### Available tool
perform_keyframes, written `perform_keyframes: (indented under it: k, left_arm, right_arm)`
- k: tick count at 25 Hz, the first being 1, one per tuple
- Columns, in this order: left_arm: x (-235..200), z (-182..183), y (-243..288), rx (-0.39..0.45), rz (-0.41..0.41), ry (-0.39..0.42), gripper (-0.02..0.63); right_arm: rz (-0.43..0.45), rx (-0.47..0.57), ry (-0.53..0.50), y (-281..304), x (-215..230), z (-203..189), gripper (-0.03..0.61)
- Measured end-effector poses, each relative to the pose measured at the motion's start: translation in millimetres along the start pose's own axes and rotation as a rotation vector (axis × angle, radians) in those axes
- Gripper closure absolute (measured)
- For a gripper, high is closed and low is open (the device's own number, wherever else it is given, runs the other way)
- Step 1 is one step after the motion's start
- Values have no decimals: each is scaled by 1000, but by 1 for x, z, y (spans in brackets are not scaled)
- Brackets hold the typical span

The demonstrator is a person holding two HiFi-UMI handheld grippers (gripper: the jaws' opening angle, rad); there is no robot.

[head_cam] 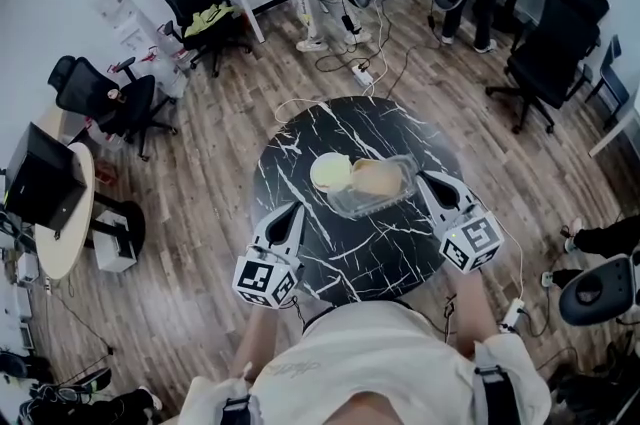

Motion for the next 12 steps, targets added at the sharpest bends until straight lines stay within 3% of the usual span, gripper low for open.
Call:
perform_keyframes:
  k: [12]
  left_arm:
    - [1, -7, -5, -3, -8, -13, 589]
  right_arm:
    - [-14, -2, 4, -6, -6, -2, 569]
Point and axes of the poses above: the fingertips, and each gripper's own axes: y forward along the fingers, x to its right, z out of its top, the point moved 6 cm from there along -y, backward along the fingers, and after that the axes turned 1 degree about z, right-handed, at the moved point
